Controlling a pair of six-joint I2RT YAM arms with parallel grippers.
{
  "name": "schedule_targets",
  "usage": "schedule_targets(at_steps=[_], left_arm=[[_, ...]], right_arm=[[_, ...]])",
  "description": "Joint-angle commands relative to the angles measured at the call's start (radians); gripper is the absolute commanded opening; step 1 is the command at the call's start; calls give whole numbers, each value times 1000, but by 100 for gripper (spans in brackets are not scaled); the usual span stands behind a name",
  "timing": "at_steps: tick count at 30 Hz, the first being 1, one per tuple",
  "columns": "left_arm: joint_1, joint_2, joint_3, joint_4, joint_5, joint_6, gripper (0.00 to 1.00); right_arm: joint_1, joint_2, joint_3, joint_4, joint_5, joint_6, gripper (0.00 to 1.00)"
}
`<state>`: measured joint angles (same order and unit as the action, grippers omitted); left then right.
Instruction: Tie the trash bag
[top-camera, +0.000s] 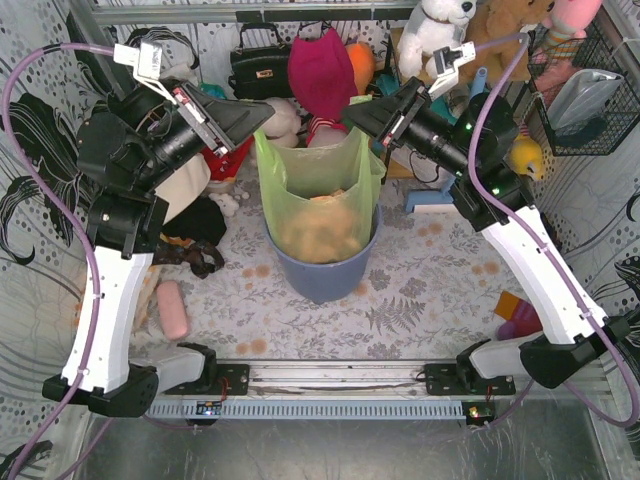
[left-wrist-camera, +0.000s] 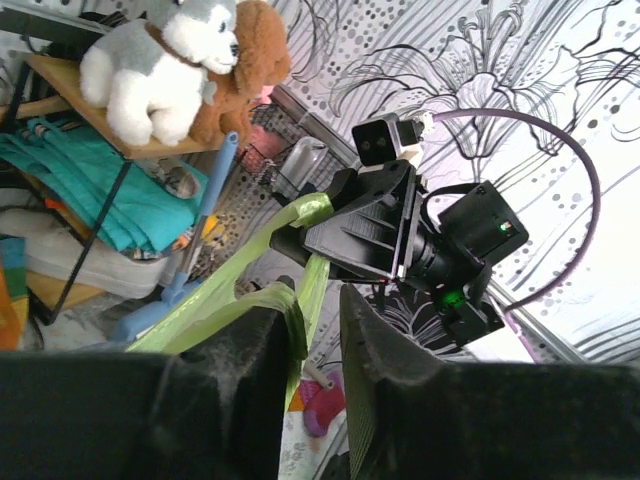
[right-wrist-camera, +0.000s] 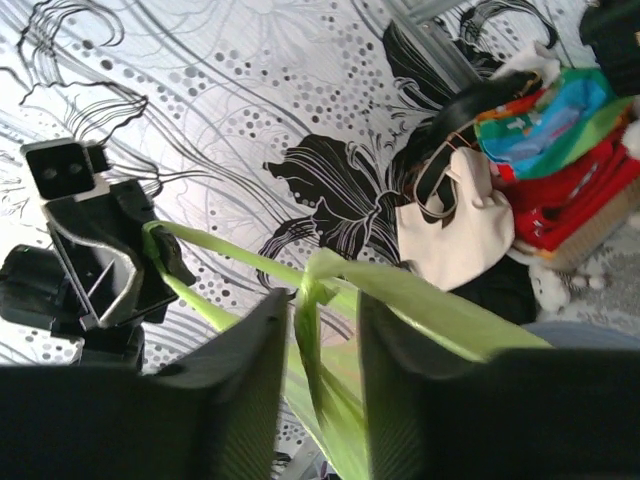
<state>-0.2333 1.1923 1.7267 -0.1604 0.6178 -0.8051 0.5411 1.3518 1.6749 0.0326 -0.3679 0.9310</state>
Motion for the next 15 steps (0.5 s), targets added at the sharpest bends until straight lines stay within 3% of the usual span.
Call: schedule_targets(at_steps=[1,4,6,9,15], left_arm=[[12,-25,10,-35,-35,54,37],[14,-40,36,-95,-55,72,63],[15,-51,54,-131,-63,86,76],[14,-77,67,-172,-66,101,82],[14,-108,101,-196,-1,60,81]], right_arm=[[4,-61,13,-104,66,-89,41],[4,-78,58,-227,110,-139,48],[4,-95,71,-284,131,-161,52],[4,-116,92,-352,162,-191,56],[5,-94,199,-464,180,-253,58]])
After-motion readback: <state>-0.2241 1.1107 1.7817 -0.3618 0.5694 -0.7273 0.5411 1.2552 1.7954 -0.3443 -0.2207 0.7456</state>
